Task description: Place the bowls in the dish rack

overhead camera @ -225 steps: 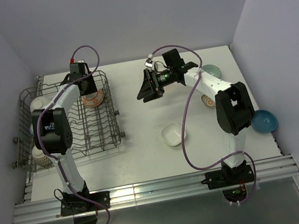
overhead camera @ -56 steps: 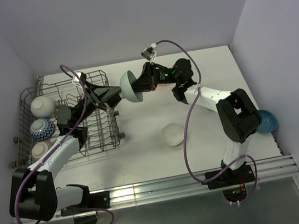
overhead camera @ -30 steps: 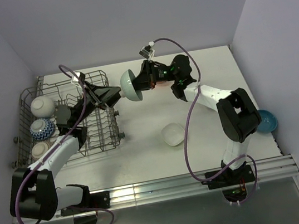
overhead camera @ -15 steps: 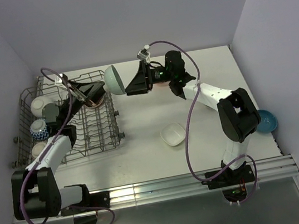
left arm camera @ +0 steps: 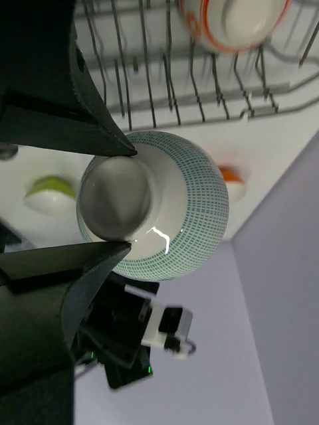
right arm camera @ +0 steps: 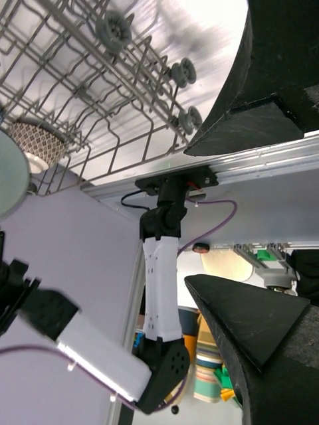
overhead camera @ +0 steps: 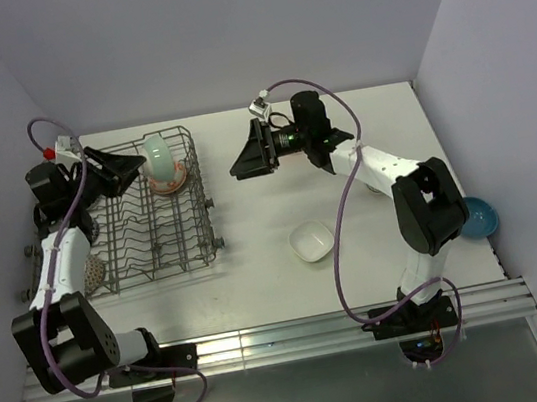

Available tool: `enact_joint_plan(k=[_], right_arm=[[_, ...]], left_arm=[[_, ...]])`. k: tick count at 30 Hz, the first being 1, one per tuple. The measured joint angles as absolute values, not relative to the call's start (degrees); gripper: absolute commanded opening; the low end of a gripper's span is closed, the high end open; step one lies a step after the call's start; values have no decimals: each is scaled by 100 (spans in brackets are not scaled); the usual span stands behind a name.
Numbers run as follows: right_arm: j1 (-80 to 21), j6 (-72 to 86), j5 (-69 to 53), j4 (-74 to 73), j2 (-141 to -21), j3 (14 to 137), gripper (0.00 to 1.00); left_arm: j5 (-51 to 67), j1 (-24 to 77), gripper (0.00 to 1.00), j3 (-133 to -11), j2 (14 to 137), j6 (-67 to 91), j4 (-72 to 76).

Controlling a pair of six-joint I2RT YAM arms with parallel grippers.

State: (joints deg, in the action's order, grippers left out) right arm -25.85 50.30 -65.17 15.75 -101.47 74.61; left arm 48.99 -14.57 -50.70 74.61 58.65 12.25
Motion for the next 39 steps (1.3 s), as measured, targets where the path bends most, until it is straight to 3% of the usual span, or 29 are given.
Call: enact_joint_plan(k=[8, 16, 39], right_arm=[[-2528, 3850, -6412, 58, -10147, 7964, 82], [-2497, 2753, -6230, -1295, -10121, 8281, 87], [-2062, 1782, -5959, -2423, -10114, 8444, 88]], left_arm=[[3800, -1540, 0, -6058, 7905, 3367, -1251], [2620, -1396, 0, -6294, 8409, 2005, -2418], [193, 646, 0, -7177, 9839, 1267, -2803]])
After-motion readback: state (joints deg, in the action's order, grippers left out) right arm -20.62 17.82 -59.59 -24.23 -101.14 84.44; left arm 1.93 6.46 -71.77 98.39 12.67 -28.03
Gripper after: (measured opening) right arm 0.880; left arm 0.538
